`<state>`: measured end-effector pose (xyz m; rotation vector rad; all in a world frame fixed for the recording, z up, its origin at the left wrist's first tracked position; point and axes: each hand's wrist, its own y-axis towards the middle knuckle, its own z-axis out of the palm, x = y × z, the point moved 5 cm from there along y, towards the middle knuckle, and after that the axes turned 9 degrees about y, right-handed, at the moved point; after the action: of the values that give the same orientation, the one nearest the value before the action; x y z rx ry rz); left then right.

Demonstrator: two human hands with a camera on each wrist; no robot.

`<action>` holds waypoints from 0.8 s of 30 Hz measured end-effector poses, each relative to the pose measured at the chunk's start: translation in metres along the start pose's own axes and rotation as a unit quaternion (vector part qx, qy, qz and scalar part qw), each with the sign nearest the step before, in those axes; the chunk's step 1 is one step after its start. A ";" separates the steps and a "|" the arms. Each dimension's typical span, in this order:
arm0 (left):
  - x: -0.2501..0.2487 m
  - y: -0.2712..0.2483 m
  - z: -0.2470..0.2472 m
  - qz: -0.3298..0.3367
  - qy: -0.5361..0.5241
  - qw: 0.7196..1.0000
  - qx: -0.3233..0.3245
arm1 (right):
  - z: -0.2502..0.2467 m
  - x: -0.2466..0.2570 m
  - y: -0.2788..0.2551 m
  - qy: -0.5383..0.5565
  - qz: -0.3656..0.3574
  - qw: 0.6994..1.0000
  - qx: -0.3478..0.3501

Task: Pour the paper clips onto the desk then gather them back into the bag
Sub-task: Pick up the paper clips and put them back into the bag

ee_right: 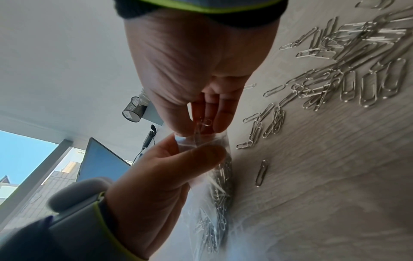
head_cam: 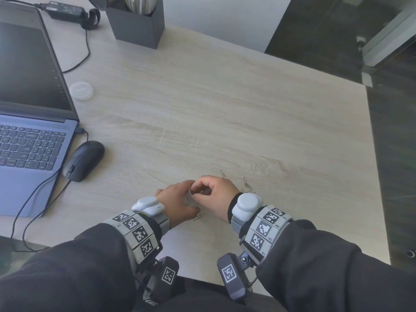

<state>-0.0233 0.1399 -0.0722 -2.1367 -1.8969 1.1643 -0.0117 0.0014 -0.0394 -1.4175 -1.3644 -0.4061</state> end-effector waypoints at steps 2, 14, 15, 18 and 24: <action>0.001 0.000 -0.001 -0.001 -0.005 1.000 0.000 | -0.001 0.001 -0.003 0.015 -0.003 1.000 0.007; -0.003 0.001 -0.004 0.000 0.008 1.000 0.006 | -0.099 -0.062 -0.016 -0.066 0.053 0.985 -0.151; -0.005 0.002 -0.004 0.002 0.008 1.000 0.006 | -0.108 -0.071 -0.018 -0.094 0.064 0.982 -0.151; -0.009 0.003 -0.004 0.003 0.005 1.000 0.009 | -0.117 -0.094 -0.022 -0.166 0.103 0.975 -0.106; -0.013 0.007 0.003 0.011 0.009 1.000 0.012 | -0.097 -0.107 -0.033 -0.245 0.097 0.965 -0.017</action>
<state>-0.0190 0.1252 -0.0712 -2.1533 -1.8463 1.1612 -0.0313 -0.1410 -0.0768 -1.7356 -1.5896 0.0604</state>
